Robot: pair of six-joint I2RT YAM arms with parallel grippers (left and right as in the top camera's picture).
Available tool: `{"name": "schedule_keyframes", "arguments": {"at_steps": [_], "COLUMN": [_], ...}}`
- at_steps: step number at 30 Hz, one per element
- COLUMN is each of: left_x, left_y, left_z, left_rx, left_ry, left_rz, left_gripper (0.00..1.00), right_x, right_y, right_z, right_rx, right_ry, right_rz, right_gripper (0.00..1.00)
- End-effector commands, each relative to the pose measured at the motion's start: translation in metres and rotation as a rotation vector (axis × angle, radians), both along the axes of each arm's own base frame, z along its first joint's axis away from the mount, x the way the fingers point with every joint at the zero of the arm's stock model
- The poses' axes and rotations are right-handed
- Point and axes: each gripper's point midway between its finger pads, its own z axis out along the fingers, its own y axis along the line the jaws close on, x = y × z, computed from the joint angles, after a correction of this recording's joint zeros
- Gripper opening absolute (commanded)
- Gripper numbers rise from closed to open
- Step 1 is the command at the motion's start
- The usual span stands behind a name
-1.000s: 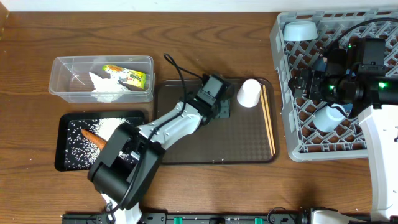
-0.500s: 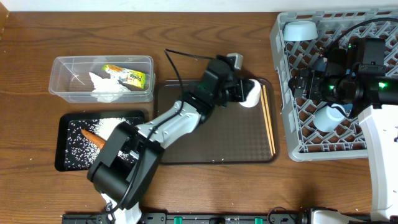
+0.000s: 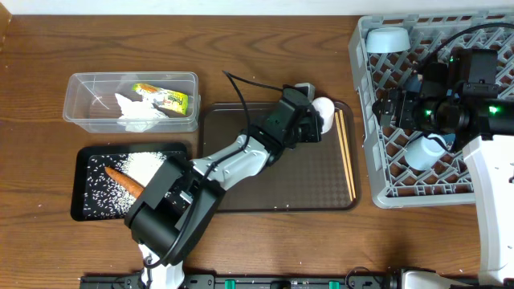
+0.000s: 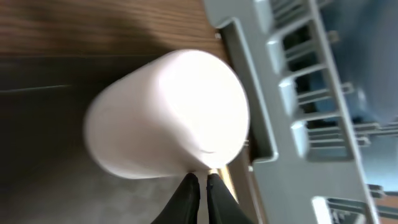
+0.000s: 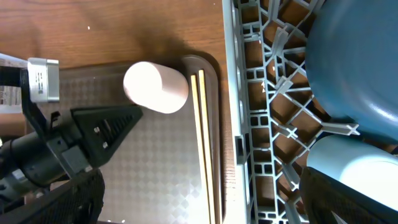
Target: Sort waste into correct bins and load items into the dishwasher rack
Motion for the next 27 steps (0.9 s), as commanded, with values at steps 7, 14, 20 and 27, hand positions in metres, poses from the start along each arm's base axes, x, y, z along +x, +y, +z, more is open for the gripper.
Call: {"name": "schedule_keyframes", "arguments": {"at_steps": [7,14,20,27], "left_x": [0.004,-0.001,0.010,0.026], "left_y": [0.031,0.031,0.019,0.004], "left_z": [-0.020,0.025,0.052,0.049], "left_rx": [0.107,0.055,-0.022,-0.097], "left_ry": [0.048,0.005,-0.087,-0.135], "left_rz": [0.044,0.025,0.020,0.041], "left_gripper": [0.09,0.08,0.09,0.12], "right_x": [-0.001,-0.001,-0.001,-0.001], "right_y": [0.005,0.005,0.005,0.005], "right_z": [0.002,0.002,0.002,0.002], "right_rx": [0.000,0.000,0.000,0.000], "right_ry": [-0.005,-0.005,-0.005,-0.005], "right_rz": [0.012,0.012,0.012,0.012], "right_gripper": [0.99,0.99,0.99,0.99]}}
